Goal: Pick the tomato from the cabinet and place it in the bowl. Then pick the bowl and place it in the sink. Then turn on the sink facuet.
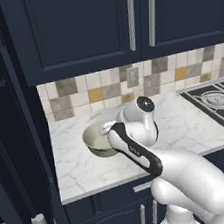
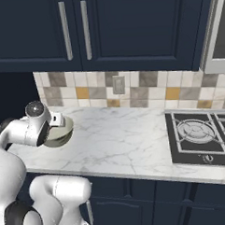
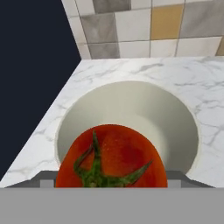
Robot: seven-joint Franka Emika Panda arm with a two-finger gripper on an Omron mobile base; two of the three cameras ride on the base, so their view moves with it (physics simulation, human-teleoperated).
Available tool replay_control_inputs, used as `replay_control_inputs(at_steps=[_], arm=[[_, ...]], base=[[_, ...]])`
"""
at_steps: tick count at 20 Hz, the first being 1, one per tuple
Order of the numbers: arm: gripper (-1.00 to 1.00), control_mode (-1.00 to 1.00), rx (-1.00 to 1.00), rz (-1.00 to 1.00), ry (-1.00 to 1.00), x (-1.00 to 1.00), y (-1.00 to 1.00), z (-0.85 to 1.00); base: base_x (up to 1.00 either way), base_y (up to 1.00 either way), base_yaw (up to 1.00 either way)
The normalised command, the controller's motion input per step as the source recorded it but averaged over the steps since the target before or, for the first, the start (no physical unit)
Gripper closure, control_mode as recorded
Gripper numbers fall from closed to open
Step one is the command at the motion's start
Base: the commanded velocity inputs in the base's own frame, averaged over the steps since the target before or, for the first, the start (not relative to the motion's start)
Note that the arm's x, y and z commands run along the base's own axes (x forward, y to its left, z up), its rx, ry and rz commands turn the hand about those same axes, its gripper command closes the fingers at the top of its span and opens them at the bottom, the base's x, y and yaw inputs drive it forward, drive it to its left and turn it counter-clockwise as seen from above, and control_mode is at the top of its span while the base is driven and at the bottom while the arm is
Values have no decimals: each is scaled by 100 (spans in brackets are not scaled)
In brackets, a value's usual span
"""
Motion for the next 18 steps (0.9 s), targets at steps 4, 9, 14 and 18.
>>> replay_control_inputs(at_steps=[4, 9, 14, 18], arm=[[100, -100, 0, 0, 1, 7, 0, -21], [100, -100, 0, 0, 2, 1, 0, -13], [100, -100, 0, 0, 2, 0, 0, 0], [100, -100, 0, 0, 1, 0, 1, -8]], base=[[0, 0, 0], [0, 0, 0], [0, 0, 0], [0, 0, 0]])
